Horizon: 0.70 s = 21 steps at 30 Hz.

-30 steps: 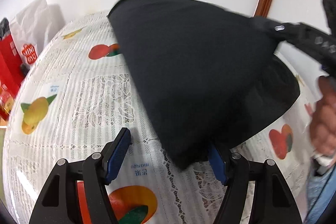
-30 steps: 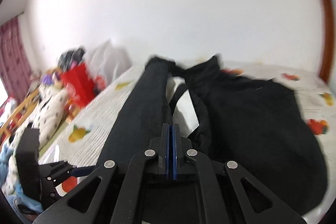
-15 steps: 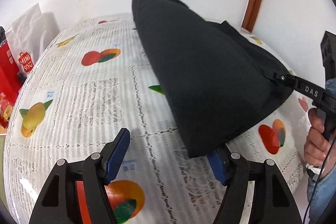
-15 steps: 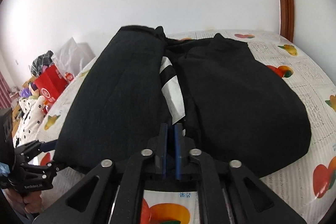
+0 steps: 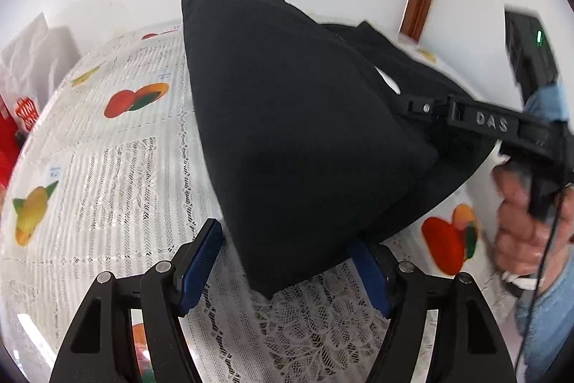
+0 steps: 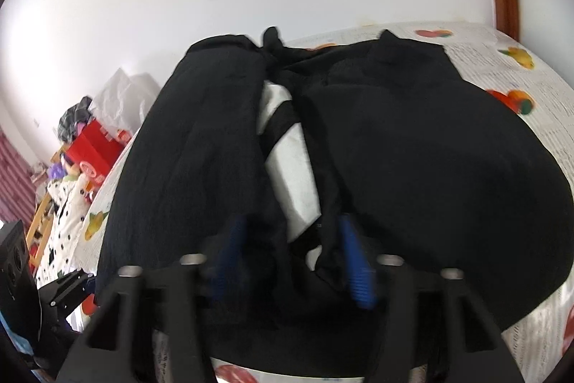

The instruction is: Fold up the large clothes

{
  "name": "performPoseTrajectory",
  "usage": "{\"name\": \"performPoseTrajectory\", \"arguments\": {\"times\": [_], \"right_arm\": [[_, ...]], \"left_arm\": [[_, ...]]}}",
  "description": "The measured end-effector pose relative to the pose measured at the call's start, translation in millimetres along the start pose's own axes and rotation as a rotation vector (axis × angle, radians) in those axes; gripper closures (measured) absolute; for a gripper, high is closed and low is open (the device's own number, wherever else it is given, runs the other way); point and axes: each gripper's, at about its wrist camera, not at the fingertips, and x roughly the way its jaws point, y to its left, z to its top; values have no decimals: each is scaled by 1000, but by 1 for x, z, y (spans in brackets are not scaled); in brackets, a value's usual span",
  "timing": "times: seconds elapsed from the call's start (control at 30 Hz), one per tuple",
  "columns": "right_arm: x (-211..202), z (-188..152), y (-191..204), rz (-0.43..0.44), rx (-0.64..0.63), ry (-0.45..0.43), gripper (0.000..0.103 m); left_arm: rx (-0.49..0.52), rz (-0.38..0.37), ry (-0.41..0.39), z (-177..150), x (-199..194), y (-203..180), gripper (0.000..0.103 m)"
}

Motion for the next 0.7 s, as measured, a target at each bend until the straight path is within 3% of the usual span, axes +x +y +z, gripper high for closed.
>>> {"name": "performPoseTrajectory", "arguments": {"times": [0.03, 0.1, 0.2, 0.33, 0.4, 0.47, 0.57, 0.63, 0.7], "right_arm": [[0, 1, 5, -34, -25, -5, 88], [-4, 3, 12, -50, -83, -27, 97], [-31, 11, 5, -5, -73, -109, 101], [-82, 16, -31, 33, 38, -257, 101], [-97, 15, -49, 41, 73, -287, 101], [-97, 7, -68, 4, 108, -265, 101], [-73, -2, -86, -67, 141, -165, 101], [-62, -12, -94, -168, 157, -118, 99], [-63, -17, -98, -152, 167, -112, 99]], "left_arm": [[9, 18, 5, 0, 1, -3, 32], [8, 41, 2, 1, 3, -5, 32], [-3, 45, -10, 0, 3, -4, 33], [-24, 50, 5, 2, 3, -2, 34], [-24, 53, 9, 3, 4, -3, 34], [-13, 58, 2, 2, 4, -5, 34], [2, 72, 0, 3, 4, -8, 34], [3, 74, 4, 3, 3, -9, 34], [1, 60, 7, 3, 0, -9, 35]]}}
